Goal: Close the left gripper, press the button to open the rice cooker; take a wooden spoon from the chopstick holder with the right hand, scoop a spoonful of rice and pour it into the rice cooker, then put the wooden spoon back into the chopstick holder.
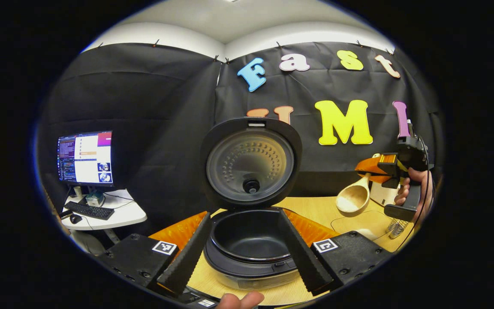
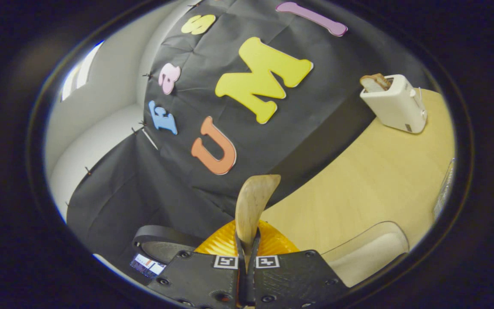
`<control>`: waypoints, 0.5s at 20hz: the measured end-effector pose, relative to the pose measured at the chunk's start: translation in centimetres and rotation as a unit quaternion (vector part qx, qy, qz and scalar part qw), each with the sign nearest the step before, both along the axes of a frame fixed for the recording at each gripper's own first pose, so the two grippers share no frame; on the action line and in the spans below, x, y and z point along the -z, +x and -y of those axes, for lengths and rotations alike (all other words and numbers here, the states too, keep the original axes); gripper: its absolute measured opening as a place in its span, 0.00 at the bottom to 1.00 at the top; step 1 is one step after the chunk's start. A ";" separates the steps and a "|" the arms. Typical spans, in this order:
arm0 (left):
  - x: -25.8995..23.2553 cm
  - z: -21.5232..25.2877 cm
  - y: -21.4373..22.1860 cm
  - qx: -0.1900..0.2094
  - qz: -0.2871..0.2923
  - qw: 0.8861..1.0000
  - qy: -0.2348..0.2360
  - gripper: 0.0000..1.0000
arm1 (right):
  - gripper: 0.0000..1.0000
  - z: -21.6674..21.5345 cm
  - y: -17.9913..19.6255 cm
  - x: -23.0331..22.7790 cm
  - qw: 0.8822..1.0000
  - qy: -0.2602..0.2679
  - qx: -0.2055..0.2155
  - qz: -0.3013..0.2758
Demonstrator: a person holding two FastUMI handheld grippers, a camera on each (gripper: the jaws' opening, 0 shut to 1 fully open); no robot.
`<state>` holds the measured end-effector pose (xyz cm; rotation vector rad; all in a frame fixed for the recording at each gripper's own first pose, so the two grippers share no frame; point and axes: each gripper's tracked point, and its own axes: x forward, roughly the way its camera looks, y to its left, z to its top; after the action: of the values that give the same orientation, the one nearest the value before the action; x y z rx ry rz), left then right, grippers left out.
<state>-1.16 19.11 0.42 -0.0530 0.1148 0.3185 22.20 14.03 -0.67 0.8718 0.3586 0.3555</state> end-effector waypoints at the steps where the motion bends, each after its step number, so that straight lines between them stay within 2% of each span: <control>1: 0.0 -0.3 -0.2 -0.002 0.002 1.000 -0.002 0.99 | 0.00 -1.4 -0.1 -0.6 1.000 -0.006 -0.012 0.006; 4: 0.2 -1.2 -0.7 -0.011 -0.002 1.000 -0.005 0.99 | 0.00 -5.8 -0.8 -1.4 0.998 -0.033 -0.044 0.029; 6: 0.4 -1.8 -0.9 -0.016 -0.008 1.000 -0.003 0.99 | 0.00 -8.4 -0.9 -1.4 0.995 -0.069 -0.060 0.049; 10: 0.5 -3.1 -1.7 -0.032 -0.013 0.999 -0.007 0.99 | 0.00 -12.6 -1.3 -0.3 0.979 -0.151 -0.085 0.104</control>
<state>-2.85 22.20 -0.12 -0.0660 0.1416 0.3823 20.89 26.68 -0.36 0.5030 0.2835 0.5304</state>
